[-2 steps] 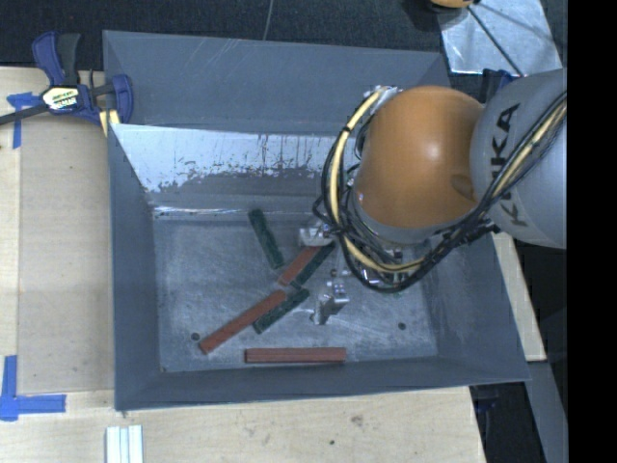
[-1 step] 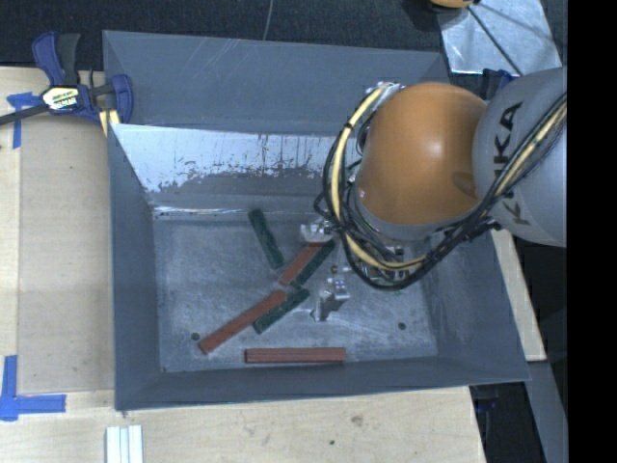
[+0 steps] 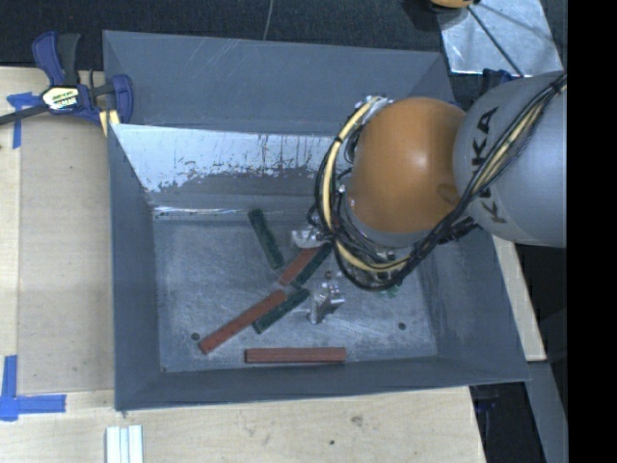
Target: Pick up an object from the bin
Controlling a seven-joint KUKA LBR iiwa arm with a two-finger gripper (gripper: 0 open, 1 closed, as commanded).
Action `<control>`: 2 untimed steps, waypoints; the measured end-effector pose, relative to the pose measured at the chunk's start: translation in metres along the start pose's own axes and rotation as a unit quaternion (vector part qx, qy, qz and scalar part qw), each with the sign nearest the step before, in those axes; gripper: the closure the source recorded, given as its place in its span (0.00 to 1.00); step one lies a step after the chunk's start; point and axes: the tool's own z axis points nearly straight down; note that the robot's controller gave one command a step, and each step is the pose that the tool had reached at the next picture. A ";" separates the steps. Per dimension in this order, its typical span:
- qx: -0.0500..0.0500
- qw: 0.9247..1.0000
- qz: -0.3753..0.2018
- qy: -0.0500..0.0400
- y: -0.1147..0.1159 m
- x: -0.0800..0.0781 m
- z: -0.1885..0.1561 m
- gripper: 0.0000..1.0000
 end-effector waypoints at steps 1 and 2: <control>-0.001 0.996 -0.083 -0.023 0.005 0.006 0.100 1.00; -0.001 0.996 -0.083 -0.023 0.005 0.006 0.100 1.00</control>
Offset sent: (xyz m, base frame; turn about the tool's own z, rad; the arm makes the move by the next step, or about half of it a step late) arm 0.0000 0.0000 0.0000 0.0000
